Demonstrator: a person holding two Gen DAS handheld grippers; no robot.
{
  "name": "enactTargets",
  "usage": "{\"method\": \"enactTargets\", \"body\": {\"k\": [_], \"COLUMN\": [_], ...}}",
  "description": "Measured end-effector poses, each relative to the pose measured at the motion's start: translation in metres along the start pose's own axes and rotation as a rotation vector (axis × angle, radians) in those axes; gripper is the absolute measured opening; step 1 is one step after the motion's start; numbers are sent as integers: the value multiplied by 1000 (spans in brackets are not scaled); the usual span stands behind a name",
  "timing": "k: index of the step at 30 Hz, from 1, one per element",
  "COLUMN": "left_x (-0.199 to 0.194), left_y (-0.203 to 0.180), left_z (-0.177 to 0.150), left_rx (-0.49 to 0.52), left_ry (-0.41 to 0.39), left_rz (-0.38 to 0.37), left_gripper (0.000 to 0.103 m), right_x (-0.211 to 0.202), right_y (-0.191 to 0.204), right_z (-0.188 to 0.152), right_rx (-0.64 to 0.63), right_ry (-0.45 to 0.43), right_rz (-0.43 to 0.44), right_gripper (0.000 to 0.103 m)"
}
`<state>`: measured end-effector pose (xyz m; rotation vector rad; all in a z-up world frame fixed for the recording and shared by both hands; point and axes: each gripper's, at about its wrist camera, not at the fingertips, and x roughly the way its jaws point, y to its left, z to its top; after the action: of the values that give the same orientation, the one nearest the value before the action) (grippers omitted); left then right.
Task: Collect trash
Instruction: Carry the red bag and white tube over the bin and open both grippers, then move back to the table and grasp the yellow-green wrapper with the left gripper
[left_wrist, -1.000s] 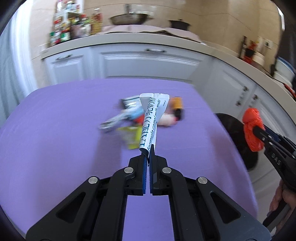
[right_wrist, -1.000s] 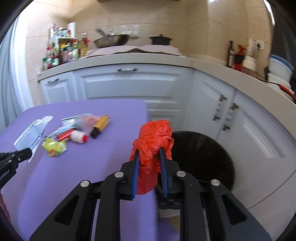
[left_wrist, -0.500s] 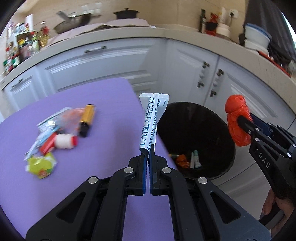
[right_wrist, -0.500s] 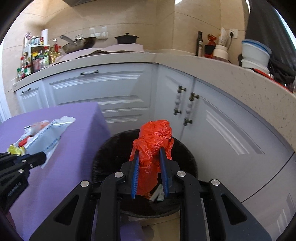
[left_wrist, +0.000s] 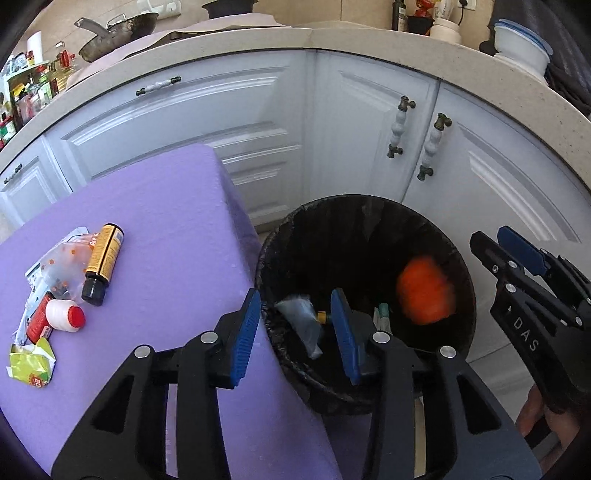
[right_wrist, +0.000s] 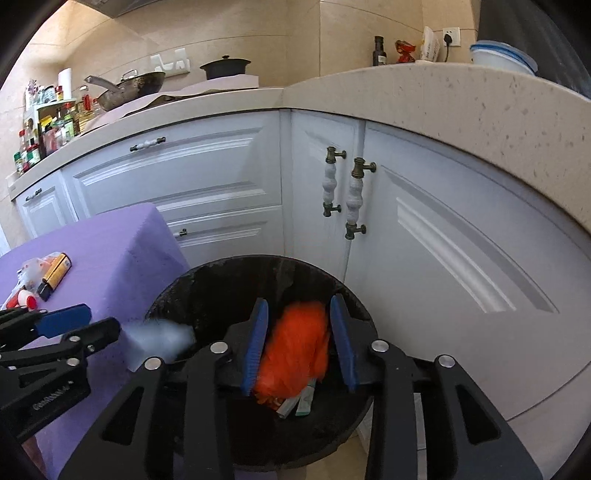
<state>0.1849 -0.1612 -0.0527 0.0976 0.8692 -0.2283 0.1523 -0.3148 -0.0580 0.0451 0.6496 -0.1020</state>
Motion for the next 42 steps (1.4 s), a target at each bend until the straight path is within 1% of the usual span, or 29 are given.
{"method": "enactTargets", "body": {"k": [5,9,17,24,27,32,35,37,38,40,42], "left_x": [-12,-25,-57,-83,-91,-97,-97,-95,-95,-90,-84], "left_y": [14,29,72,110,125,155,168,178,182,188,191], "left_z": [-1,-6,-23,-47,-55,-71,-78,-81,-82,-82,-81], "left_rx": [-33,-52,-119,-174,-199,-244,-268,-284,-287,-280,-274], "left_ry": [-21,-38,-62,-70,-73,-62,-50,-40,-39,-27,-17], "left_rz": [16,41,92,148,173,224,254,272,274,284,290], "left_gripper": [39,39,39,40,47,48,50,57,58,64,65], "right_x": [-3,-11,-30,-46,-52,-59,-62,-63,-64,-64,-64], "right_y": [1,10,37,67,81,105,119,127,131,139,146], "right_z": [0,1,1,-3,-6,-11,-13,-14,-13,-13,-12], "right_rx": [7,-3,-19,-41,-51,-75,-93,-104,-110,-122,-136], "right_ry": [-2,-11,-19,-20,-19,-12,-13,-17,-18,-21,-19], "right_rz": [3,14,54,104,127,163,176,181,183,188,195], "right_gripper": [38,42,44,47,50,52,58,63,64,70,71]}}
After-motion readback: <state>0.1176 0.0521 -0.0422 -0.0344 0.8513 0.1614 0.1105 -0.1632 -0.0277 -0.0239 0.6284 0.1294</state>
